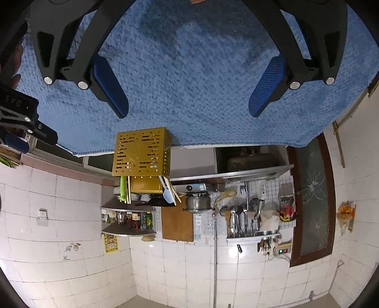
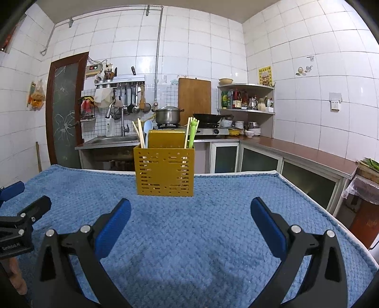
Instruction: Organize utensils
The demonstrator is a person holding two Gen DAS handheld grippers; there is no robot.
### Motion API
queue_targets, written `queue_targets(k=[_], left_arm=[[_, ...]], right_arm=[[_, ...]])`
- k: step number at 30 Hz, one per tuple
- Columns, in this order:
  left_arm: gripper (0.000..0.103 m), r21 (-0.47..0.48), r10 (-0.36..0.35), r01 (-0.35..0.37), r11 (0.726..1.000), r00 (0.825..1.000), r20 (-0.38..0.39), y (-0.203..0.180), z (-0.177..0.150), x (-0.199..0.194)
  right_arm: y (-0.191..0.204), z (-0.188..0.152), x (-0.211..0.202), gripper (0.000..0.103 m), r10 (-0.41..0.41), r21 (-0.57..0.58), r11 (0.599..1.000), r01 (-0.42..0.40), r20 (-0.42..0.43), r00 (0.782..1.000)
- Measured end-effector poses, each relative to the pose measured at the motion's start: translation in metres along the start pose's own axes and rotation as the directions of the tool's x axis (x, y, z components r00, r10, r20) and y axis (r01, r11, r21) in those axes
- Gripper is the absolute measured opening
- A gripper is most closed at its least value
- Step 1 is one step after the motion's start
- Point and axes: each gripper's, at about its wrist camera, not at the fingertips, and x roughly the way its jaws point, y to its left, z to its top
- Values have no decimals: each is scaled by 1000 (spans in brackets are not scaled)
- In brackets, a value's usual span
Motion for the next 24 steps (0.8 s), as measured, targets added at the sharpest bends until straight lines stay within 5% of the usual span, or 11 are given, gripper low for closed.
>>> queue_targets(k=[24], left_arm=[[98, -38, 17, -16, 999, 1000, 26, 5, -2, -2]], right_arm=[[12, -5, -4, 99, -2, -35, 999, 3, 11, 1000]])
